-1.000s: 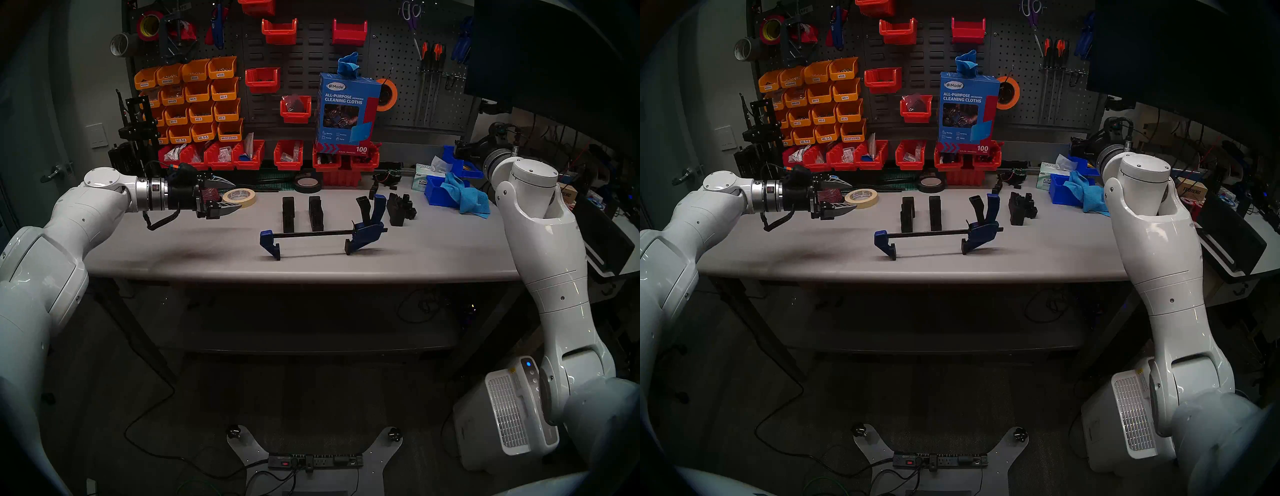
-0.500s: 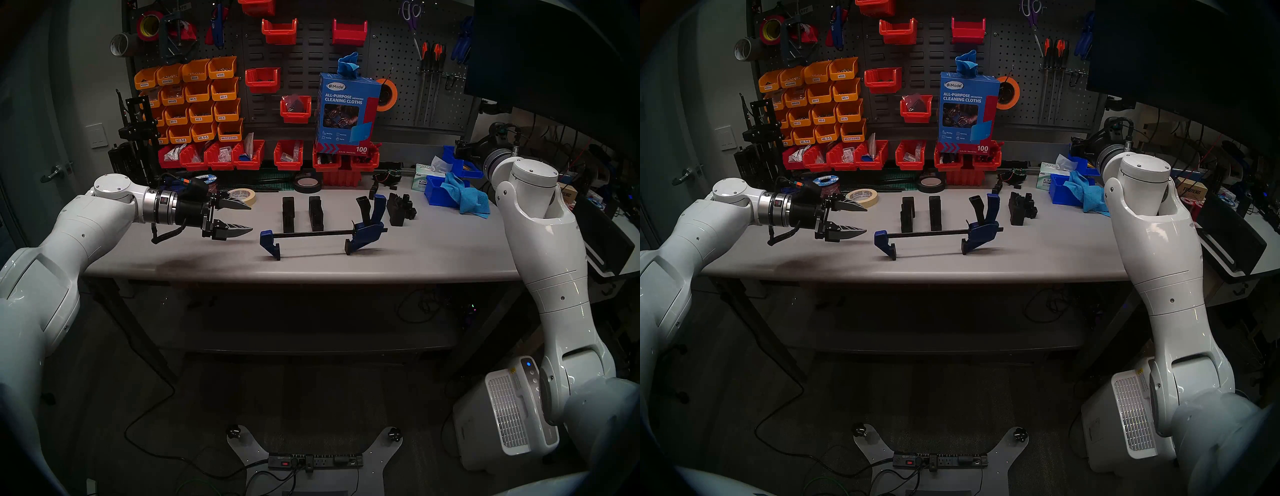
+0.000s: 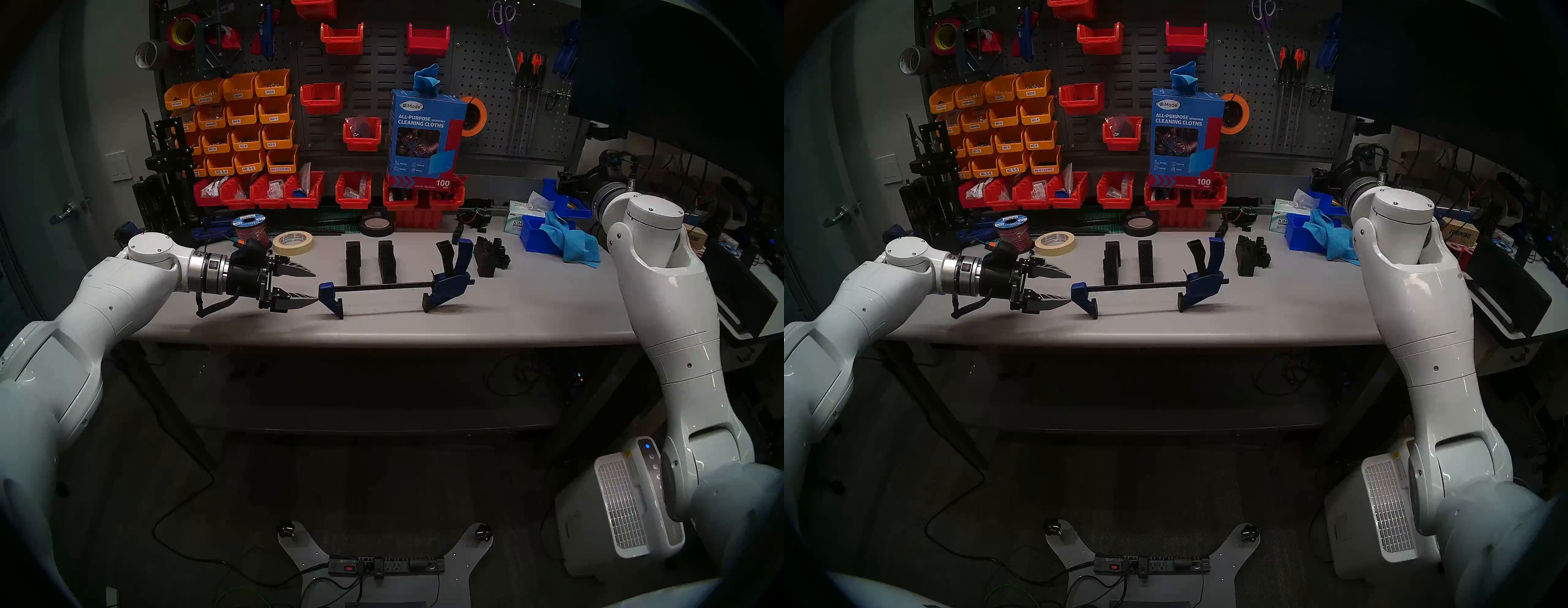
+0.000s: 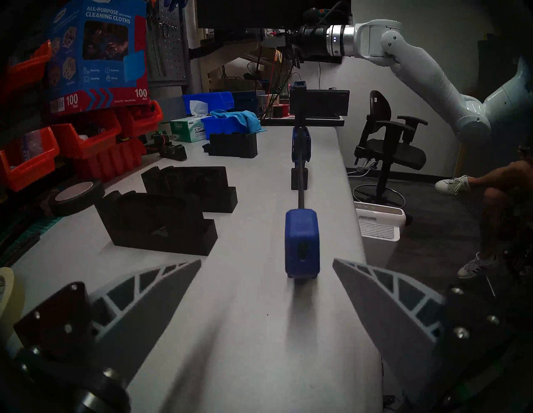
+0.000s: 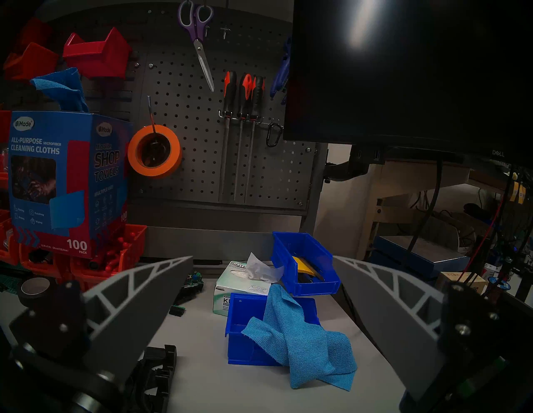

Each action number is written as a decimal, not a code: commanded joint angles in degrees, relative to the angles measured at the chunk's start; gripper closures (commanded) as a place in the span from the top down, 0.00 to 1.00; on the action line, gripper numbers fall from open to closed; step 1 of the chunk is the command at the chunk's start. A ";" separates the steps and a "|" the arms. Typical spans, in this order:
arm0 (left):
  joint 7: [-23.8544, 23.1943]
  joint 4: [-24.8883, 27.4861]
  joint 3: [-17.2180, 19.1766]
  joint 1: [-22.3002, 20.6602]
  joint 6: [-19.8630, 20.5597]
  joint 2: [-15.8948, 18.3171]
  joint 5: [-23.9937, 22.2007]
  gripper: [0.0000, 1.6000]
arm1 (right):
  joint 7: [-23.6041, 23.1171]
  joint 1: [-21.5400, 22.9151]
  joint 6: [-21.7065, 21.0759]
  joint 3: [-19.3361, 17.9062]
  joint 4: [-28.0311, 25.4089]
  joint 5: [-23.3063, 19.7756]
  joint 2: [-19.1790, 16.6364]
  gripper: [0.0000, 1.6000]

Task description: Clamp the two 3D printed pieces together with the clamp

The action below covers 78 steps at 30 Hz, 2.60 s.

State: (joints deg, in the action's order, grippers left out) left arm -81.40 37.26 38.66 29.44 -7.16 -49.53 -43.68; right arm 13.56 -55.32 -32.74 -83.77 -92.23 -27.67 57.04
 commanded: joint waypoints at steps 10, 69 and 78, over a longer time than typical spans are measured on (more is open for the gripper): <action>-1.07 -2.68 1.24 -0.86 -0.81 -2.78 -1.49 1.00 | -0.13 0.62 0.28 -0.22 -0.55 0.09 -0.24 1.00; -3.60 -3.77 3.38 -0.30 -1.19 -3.61 -3.44 0.00 | -0.14 0.62 0.28 -0.22 -0.55 0.10 -0.24 1.00; -3.60 -3.68 3.38 -0.24 -1.25 -3.59 -3.39 0.00 | 2.96 4.45 -1.68 5.45 -1.86 3.80 1.83 1.00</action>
State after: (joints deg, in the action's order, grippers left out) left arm -85.12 33.14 41.45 30.52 -8.54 -53.41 -46.64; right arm 14.50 -54.44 -33.58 -81.70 -92.23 -26.60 57.38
